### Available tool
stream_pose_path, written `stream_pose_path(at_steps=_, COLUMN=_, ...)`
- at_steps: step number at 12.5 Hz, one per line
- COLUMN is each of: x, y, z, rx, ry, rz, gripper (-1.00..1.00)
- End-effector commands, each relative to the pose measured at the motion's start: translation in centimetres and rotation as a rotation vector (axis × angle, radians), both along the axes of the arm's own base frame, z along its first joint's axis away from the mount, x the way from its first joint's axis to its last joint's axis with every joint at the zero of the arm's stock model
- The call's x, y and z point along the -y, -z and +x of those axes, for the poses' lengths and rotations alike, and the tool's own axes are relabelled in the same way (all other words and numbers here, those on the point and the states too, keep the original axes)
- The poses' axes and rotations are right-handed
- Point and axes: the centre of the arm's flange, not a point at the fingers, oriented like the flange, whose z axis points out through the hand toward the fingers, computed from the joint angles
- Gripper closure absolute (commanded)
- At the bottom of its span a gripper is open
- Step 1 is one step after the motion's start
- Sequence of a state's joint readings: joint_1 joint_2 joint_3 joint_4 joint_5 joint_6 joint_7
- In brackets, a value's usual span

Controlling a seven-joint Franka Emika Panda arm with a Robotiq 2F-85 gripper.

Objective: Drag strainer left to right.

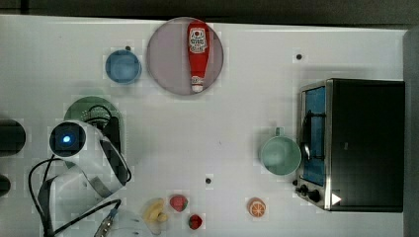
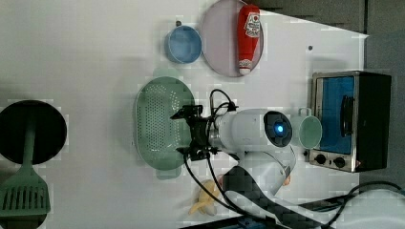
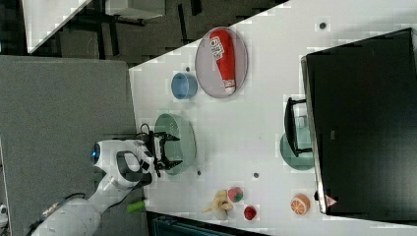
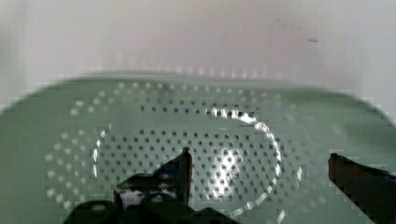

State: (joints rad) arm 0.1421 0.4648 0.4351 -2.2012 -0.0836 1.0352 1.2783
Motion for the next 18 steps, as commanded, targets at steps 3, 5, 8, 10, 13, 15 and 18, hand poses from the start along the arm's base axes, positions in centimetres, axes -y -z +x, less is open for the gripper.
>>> stream_pose_path(at_steps=3, x=1.5, y=2.1, z=1.5, rx=0.029, ry=0.075, rz=-0.037, gripper=-1.00)
stream_pose_path(at_steps=5, x=2.2, y=2.3, z=1.6, rx=0.028, ry=0.084, rz=-0.045, gripper=-1.00)
stream_pose_path(at_steps=8, x=4.0, y=2.3, z=1.7, rx=0.032, ry=0.108, rz=-0.058, gripper=-1.00)
stream_pose_path(at_steps=10, x=5.9, y=2.2, z=1.9, rx=0.032, ry=0.124, rz=-0.072, gripper=-1.00)
stream_pose_path(at_steps=13, x=9.4, y=2.0, z=2.2, rx=0.032, ry=0.129, rz=-0.091, gripper=-1.00)
stream_pose_path(at_steps=15, x=11.8, y=2.0, z=2.5, rx=0.030, ry=0.156, rz=-0.104, gripper=-1.00)
stream_pose_path(at_steps=18, x=15.5, y=2.3, z=2.9, rx=0.025, ry=0.137, rz=-0.117, gripper=-1.00)
